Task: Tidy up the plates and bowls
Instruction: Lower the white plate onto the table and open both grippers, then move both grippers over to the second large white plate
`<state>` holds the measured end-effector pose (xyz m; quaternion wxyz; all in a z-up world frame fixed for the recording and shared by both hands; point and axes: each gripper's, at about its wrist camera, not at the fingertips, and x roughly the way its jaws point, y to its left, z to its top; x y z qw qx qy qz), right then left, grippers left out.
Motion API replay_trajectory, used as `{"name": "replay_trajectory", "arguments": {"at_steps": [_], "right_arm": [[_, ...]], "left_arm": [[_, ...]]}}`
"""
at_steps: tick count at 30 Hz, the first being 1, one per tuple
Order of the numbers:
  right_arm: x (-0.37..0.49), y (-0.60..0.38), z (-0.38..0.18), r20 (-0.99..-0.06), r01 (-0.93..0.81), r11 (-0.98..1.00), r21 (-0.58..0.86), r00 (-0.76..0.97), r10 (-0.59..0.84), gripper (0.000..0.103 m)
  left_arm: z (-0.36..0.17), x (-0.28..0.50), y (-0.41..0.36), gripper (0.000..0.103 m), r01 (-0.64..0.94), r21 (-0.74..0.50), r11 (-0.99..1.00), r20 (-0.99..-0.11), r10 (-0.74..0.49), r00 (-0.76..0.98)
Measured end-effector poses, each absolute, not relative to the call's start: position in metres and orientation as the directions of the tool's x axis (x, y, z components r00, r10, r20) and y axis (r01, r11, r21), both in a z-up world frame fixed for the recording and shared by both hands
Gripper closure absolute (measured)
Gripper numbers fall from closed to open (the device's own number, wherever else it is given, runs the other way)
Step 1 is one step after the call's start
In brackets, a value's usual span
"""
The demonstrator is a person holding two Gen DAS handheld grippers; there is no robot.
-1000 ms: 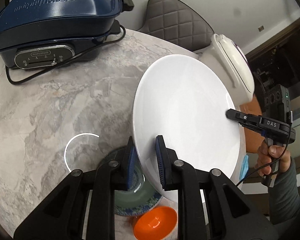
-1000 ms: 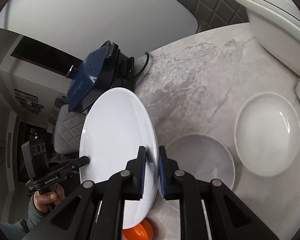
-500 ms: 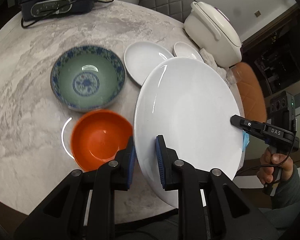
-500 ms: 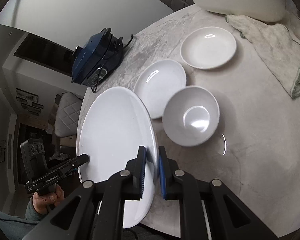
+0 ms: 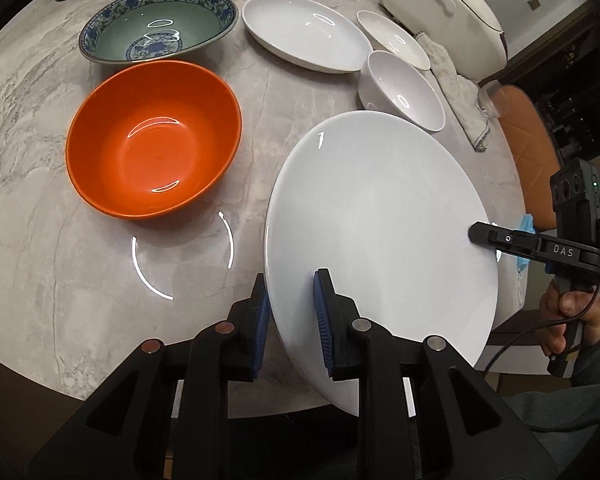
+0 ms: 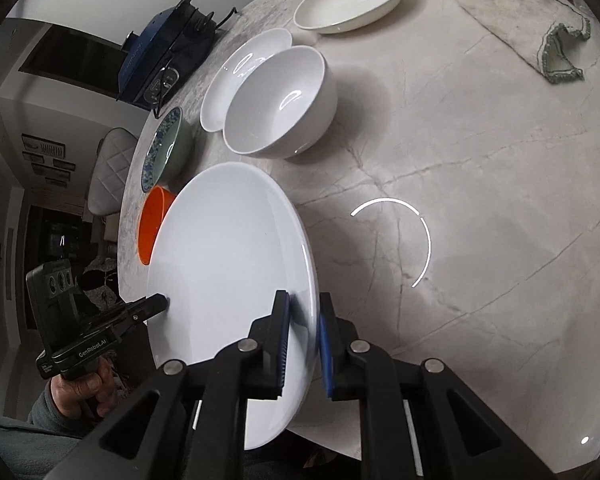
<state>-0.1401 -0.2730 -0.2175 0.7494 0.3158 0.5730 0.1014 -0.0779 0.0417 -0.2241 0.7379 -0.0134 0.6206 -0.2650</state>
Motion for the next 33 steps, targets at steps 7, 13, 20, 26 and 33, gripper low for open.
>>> {"name": "replay_trajectory", "arguments": {"at_steps": [7, 13, 20, 26, 33], "right_arm": [[-0.128, -0.265, -0.235, -0.818, 0.159, 0.821, 0.549, 0.306, 0.488, 0.087], [-0.13, -0.263, -0.241, -0.829, 0.143, 0.838, 0.526, 0.307, 0.468, 0.086], [-0.131, -0.255, -0.243, -0.84, 0.107, 0.865, 0.49, 0.323, 0.435, 0.083], [-0.137, -0.25, -0.234, -0.852, 0.07, 0.899, 0.432, 0.359, 0.381, 0.049], [-0.179, -0.286, -0.211, -0.796, 0.176, 0.847, 0.501, 0.479, 0.371, 0.028]], "left_arm": [[-0.252, -0.083, 0.04, 0.081, 0.379, -0.305, 0.874, -0.922, -0.37, 0.112], [-0.268, -0.074, 0.036, 0.08, 0.396, -0.276, 0.876, -0.93, -0.348, 0.12], [-0.267, -0.075, 0.034, 0.078, 0.396, -0.257, 0.881, -0.931, -0.335, 0.142], [-0.239, -0.083, 0.044, 0.04, 0.361, -0.26, 0.896, -0.912, -0.35, 0.212], [-0.195, -0.099, 0.079, 0.015, 0.301, -0.396, 0.868, -0.862, -0.464, 0.203]]}}
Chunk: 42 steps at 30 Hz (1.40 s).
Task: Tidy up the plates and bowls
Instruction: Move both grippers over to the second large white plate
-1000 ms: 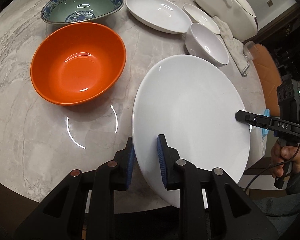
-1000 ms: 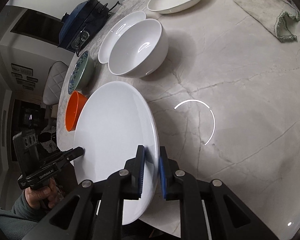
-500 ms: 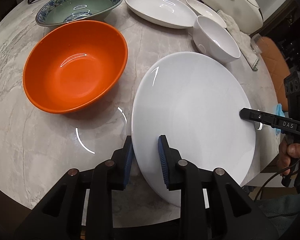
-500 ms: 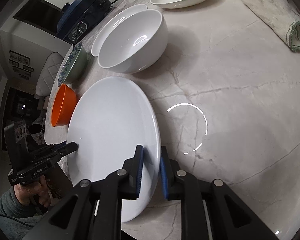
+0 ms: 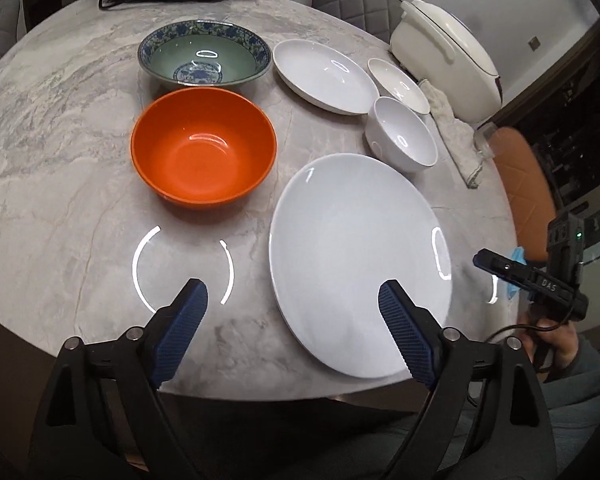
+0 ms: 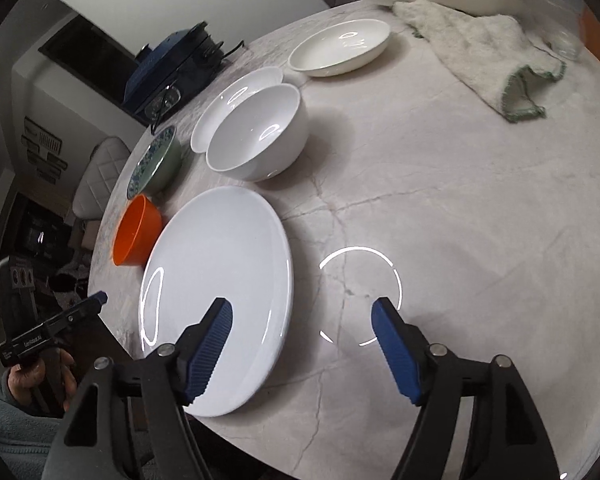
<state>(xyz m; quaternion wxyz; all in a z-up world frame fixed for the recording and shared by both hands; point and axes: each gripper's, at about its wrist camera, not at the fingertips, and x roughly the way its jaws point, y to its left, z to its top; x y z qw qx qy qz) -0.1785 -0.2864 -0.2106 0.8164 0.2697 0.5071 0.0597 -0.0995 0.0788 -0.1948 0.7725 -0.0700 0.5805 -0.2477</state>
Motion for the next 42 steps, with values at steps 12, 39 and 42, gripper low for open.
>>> {"name": "replay_trajectory", "arguments": {"at_steps": [12, 39, 42], "right_arm": [[-0.189, -0.297, -0.206, -0.772, 0.433, 0.692, 0.577, 0.565, 0.29, 0.028], [0.004, -0.321, -0.088, -0.669, 0.226, 0.718, 0.658, 0.612, 0.421, 0.008], [0.048, -0.33, -0.111, -0.672, 0.229, 0.689, 0.687, 0.561, 0.484, 0.014]], "left_arm": [[-0.176, -0.035, 0.143, 0.016, 0.15, -0.407, 0.901, -0.887, -0.429, 0.172], [-0.119, 0.272, 0.011, 0.004, 0.631, -0.329, 0.703, -0.882, -0.468, 0.062], [-0.147, 0.294, -0.025, 0.006, 0.656, -0.315, 0.686, -0.914, -0.406, -0.014]]}}
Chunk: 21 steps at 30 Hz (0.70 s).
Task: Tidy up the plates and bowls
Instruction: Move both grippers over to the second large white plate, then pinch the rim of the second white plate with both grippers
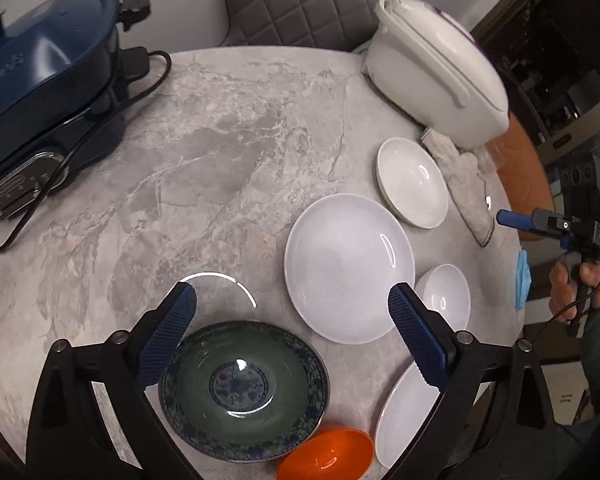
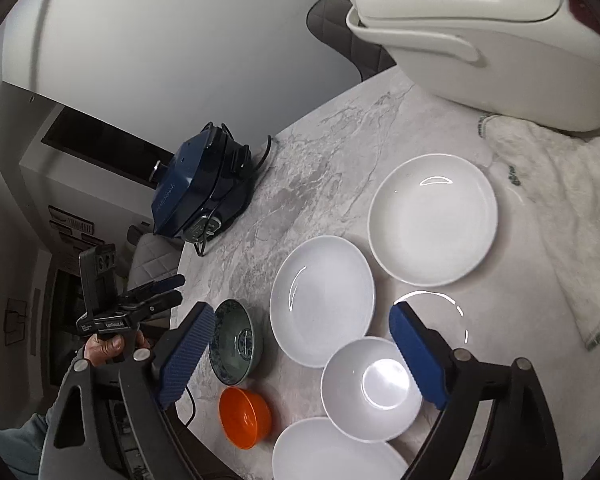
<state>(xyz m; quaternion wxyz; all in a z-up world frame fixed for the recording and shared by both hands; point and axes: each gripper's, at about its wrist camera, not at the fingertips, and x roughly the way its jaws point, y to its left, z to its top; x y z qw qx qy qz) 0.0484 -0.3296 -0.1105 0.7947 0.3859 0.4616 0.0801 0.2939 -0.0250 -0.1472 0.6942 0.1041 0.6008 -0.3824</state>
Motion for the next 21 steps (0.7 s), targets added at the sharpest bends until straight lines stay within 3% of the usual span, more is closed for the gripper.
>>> {"name": "replay_trajectory", "arguments": {"at_steps": [9, 13, 17, 21], "right_arm": [[0.096, -0.318, -0.197, -0.725, 0.289, 0.669, 0.684, 0.368, 0.582, 0.021], [0.105, -0.316, -0.214, -0.721, 0.302, 0.655, 0.692, 0.304, 0.622, 0.026], [0.113, -0.314, -0.221, -0.746, 0.308, 0.68, 0.666, 0.258, 0.614, 0.031], [0.117, -0.315, -0.225, -0.758, 0.314, 0.69, 0.652, 0.244, 0.605, 0.037]], "left_arm": [[-0.222, 0.307, -0.069, 0.007, 0.709, -0.307, 0.634, -0.943, -0.301, -0.14], [-0.24, 0.306, -0.078, 0.015, 0.725, -0.297, 0.622, -0.951, -0.258, -0.168], [-0.254, 0.307, -0.084, 0.03, 0.724, -0.311, 0.616, -0.949, -0.245, -0.198], [-0.267, 0.302, -0.094, 0.036, 0.739, -0.301, 0.603, -0.953, -0.207, -0.22]]}}
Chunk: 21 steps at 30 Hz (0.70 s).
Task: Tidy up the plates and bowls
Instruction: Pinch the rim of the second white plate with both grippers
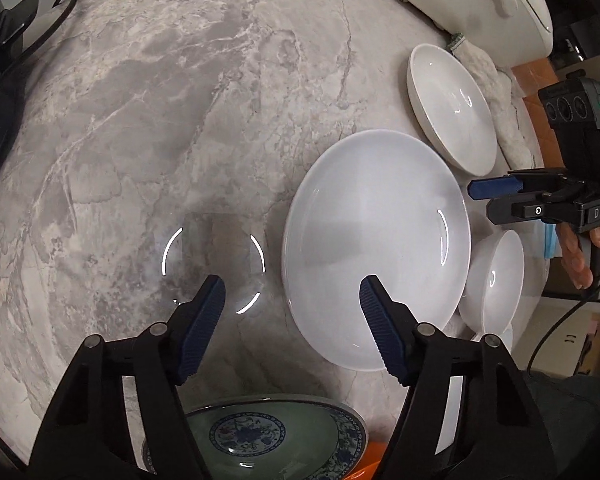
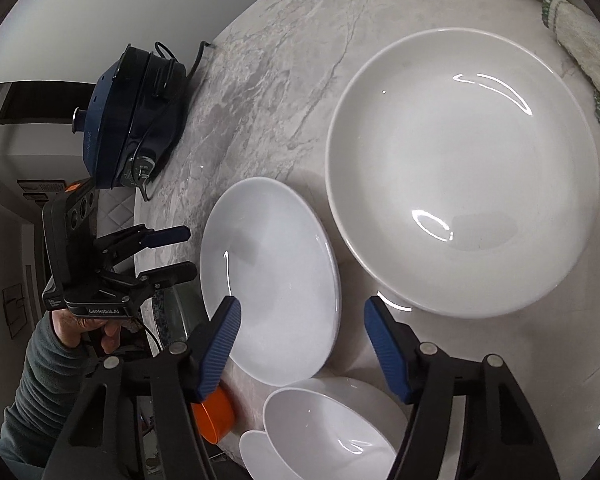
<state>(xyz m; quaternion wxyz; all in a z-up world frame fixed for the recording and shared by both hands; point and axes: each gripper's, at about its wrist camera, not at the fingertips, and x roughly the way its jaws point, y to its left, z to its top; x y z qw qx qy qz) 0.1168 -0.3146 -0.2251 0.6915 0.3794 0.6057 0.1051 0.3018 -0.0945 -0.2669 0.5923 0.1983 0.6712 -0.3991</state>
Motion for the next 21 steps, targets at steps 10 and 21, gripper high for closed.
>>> {"name": "replay_trajectory", "arguments": {"at_steps": [10, 21], "right_arm": [[0.122, -0.309, -0.245, -0.803, 0.328, 0.735, 0.594, 0.192, 0.564, 0.052], [0.127, -0.302, -0.252, -0.812, 0.303, 0.755, 0.582, 0.166, 0.56, 0.083]], "left_arm": [[-0.298, 0.288, -0.102, 0.048, 0.726, -0.305, 0.616, -0.952, -0.169, -0.257], [-0.305, 0.276, -0.11, 0.088, 0.724, -0.304, 0.619, -0.952, -0.164, -0.26]]}}
